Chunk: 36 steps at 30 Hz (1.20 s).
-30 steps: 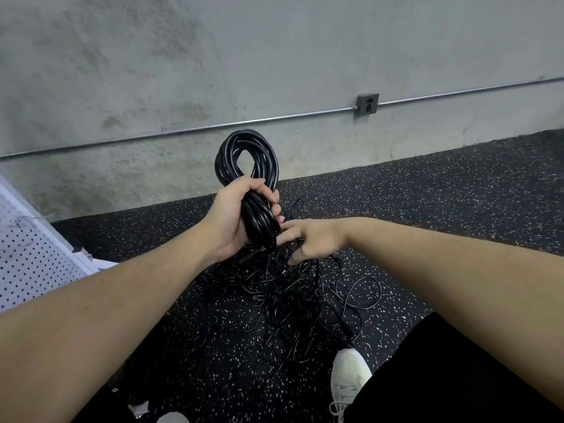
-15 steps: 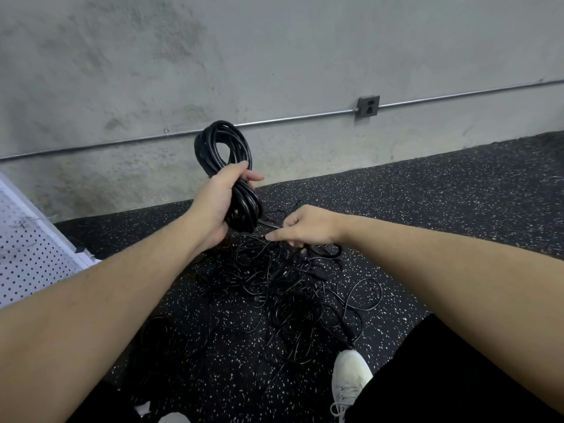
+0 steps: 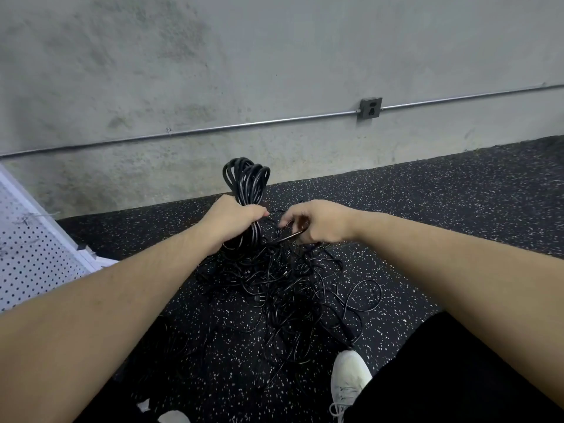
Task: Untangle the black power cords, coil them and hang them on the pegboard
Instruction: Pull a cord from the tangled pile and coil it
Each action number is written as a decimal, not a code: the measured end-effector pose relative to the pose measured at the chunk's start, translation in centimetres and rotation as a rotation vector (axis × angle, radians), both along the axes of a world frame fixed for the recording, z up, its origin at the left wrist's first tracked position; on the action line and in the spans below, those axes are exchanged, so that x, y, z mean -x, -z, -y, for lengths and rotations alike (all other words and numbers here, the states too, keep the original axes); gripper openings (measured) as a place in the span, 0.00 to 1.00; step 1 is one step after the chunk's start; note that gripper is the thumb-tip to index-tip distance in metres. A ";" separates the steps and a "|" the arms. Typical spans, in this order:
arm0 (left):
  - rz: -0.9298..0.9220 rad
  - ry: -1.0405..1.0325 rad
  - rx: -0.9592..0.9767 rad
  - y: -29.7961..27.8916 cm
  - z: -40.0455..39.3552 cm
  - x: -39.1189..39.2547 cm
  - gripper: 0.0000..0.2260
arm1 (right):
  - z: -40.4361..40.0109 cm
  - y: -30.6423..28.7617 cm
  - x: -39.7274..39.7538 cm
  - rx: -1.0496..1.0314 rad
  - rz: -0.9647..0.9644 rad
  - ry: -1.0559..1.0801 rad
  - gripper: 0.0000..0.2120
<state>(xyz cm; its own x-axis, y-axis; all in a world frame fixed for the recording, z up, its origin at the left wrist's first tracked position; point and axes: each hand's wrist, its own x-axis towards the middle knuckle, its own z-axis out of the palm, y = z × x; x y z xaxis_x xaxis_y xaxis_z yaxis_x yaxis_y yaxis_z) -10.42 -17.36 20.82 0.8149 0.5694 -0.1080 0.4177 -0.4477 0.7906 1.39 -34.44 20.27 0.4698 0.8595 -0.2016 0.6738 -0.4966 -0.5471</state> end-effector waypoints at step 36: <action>-0.120 0.235 0.498 -1.4 2.6 2.9 0.36 | -0.6 -1.6 1.6 -0.674 -0.484 0.277 0.06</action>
<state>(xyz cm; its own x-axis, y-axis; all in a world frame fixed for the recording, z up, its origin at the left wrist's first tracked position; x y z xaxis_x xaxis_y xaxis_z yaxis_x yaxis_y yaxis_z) -13.35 -20.00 22.27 0.8793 0.2305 -0.4169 0.4515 -0.1241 0.8836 -0.19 -33.82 21.90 0.6737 0.7350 0.0770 0.1944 -0.0758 -0.9780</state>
